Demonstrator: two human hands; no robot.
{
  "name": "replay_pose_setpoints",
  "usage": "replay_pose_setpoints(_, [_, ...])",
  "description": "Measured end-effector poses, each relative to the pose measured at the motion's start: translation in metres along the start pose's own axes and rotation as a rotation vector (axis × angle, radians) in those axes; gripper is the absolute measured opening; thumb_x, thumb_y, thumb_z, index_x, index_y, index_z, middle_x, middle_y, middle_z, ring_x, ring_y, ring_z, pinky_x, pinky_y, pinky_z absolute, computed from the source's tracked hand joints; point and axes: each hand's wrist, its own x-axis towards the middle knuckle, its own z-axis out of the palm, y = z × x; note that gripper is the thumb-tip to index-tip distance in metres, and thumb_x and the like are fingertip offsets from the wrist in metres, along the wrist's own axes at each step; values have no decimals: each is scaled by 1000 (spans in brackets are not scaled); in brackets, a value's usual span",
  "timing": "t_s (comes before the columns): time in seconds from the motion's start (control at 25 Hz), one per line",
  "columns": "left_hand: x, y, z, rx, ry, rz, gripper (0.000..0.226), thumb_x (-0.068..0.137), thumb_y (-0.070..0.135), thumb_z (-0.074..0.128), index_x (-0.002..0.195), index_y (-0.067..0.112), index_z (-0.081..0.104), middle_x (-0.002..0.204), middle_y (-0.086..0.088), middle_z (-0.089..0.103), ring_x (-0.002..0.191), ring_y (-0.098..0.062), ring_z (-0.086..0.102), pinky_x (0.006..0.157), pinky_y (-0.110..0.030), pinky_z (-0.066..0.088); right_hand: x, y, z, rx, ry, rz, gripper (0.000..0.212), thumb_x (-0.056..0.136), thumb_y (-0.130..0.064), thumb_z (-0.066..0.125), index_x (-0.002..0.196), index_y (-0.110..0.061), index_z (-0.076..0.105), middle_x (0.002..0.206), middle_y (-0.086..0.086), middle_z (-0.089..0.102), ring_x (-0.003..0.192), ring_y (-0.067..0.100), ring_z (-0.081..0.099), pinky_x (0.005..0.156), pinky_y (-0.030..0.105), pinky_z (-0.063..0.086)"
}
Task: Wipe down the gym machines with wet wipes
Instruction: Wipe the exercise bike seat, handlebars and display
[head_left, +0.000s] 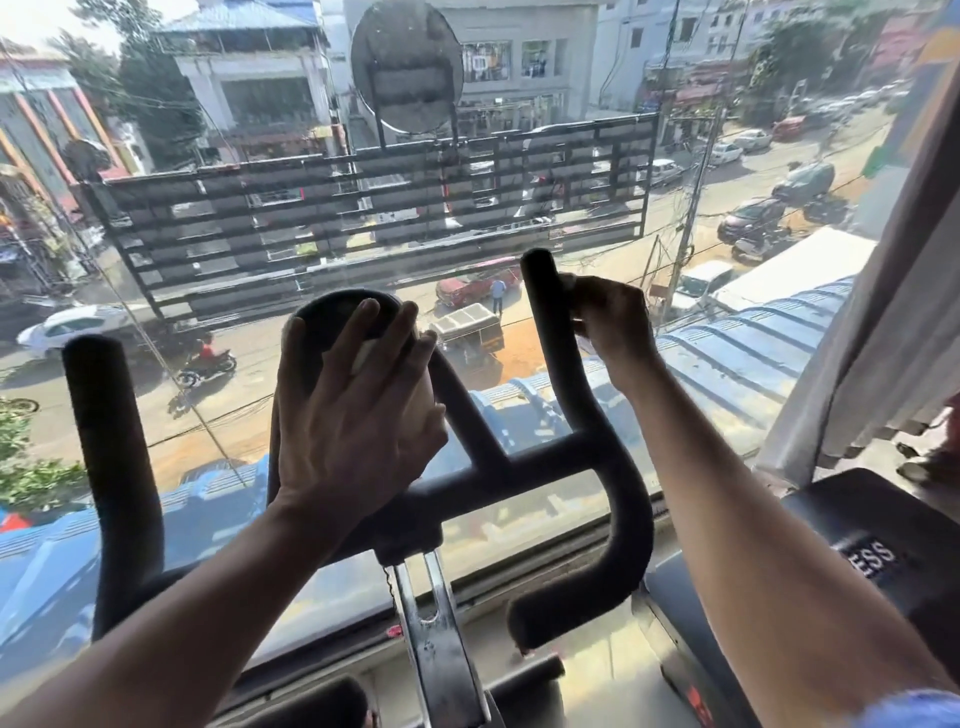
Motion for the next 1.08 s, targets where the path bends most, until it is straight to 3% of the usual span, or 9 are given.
replay_pose_setpoints(0.16, [-3, 0, 0, -10, 5, 0, 57, 92, 47, 60, 139, 17, 63, 157, -2, 49, 147, -33, 42, 115, -71, 24, -48, 25, -36, -149, -143, 136, 11, 97, -12, 69, 96, -9, 80, 94, 15, 78, 80, 13, 71, 86, 42, 63])
replay_pose_setpoints(0.24, [-3, 0, 2, -5, 13, -4, 55, 94, 48, 58, 140, 17, 63, 158, -2, 47, 148, -33, 41, 115, -71, 23, -87, 42, -56, -277, -169, 169, 11, 97, -18, 69, 99, -15, 80, 92, 5, 80, 81, 10, 73, 88, 45, 62])
replay_pose_setpoints(0.48, [-4, -2, 3, -8, 18, 0, 55, 95, 48, 56, 140, 18, 63, 159, -1, 47, 149, -32, 40, 117, -70, 22, -164, 44, -76, -305, -2, 268, 13, 100, -21, 65, 101, -24, 78, 86, -7, 79, 80, 13, 77, 80, 40, 62])
replay_pose_setpoints(0.64, [-5, 1, 2, 3, 5, 0, 56, 95, 47, 56, 142, 18, 61, 160, -2, 46, 149, -33, 39, 117, -70, 22, -178, 36, -65, -489, 116, 149, 13, 97, -21, 68, 105, -24, 79, 89, -11, 78, 84, 8, 74, 70, 25, 57])
replay_pose_setpoints(0.76, [-1, 0, -1, -3, -3, 13, 56, 95, 48, 55, 142, 17, 61, 160, -3, 46, 149, -32, 39, 117, -70, 22, -130, 30, -41, -424, 178, 104, 16, 95, -25, 72, 107, -17, 79, 95, -2, 79, 87, 12, 74, 76, 28, 60])
replay_pose_setpoints(0.84, [-4, 1, -1, 0, -29, -6, 58, 94, 48, 55, 143, 18, 61, 161, -2, 44, 150, -31, 38, 117, -70, 21, -89, 19, -16, -389, 186, -29, 14, 96, -29, 72, 102, -19, 79, 92, -9, 78, 86, 5, 73, 79, 21, 58])
replay_pose_setpoints(0.92, [-5, 1, -1, 13, -31, -3, 59, 93, 48, 57, 143, 17, 61, 161, -2, 44, 150, -30, 39, 117, -70, 22, -48, -1, 7, -401, 204, -250, 12, 98, -16, 67, 98, -21, 78, 92, -18, 75, 89, -4, 70, 82, 12, 52])
replay_pose_setpoints(1.0, [-2, 3, -3, 18, -24, 5, 58, 92, 48, 59, 142, 18, 62, 160, -2, 45, 149, -30, 40, 117, -70, 22, -11, -19, 22, -435, 203, -426, 18, 98, -8, 61, 96, -17, 76, 95, -13, 76, 93, 1, 71, 88, 19, 54])
replay_pose_setpoints(1.08, [0, 3, -4, 18, -15, 0, 57, 92, 48, 60, 141, 19, 62, 159, -2, 46, 147, -29, 42, 116, -70, 25, 23, -35, 29, -630, 90, -557, 19, 97, -4, 56, 94, -12, 74, 95, 0, 76, 90, 18, 72, 84, 31, 56])
